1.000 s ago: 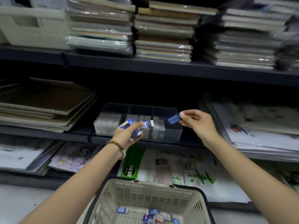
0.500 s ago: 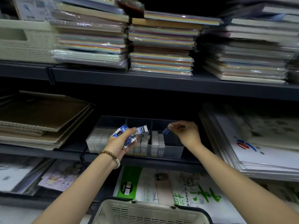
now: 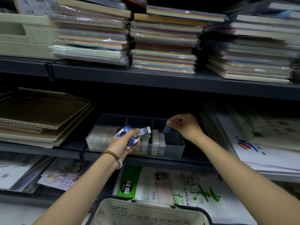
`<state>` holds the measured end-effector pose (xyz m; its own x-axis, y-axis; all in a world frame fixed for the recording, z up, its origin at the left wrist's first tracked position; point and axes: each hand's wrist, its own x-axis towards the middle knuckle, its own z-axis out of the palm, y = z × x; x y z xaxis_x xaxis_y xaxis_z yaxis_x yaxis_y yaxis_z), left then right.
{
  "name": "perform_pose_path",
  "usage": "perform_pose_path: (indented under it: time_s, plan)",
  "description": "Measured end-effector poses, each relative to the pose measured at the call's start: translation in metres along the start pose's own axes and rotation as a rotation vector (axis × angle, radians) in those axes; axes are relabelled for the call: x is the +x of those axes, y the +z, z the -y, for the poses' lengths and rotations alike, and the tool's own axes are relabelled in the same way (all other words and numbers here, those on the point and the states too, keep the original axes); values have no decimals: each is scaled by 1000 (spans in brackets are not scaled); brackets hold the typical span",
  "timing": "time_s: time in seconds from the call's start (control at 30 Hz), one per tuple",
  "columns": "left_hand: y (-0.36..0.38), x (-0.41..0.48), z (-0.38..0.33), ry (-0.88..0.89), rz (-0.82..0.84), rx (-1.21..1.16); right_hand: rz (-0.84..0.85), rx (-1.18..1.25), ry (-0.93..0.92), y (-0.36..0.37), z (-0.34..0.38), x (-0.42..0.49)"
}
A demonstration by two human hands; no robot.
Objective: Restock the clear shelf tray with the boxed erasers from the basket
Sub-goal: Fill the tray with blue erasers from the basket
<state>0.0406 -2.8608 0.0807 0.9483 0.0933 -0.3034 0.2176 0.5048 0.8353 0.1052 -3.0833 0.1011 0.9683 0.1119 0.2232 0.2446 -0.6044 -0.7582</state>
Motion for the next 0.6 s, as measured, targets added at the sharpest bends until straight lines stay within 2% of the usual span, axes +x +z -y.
perform_pose_path:
  time_s: [0.1, 0.37, 0.6]
  plan:
    - [2, 4, 3, -11, -6, -10, -17, -79, 17, -4, -13, -4]
    - [8, 11, 12, -21, 11, -31, 200, -380, 76, 17, -19, 1]
    - [6, 12, 10, -27, 23, -24, 186, -597, -16, 16, -20, -3]
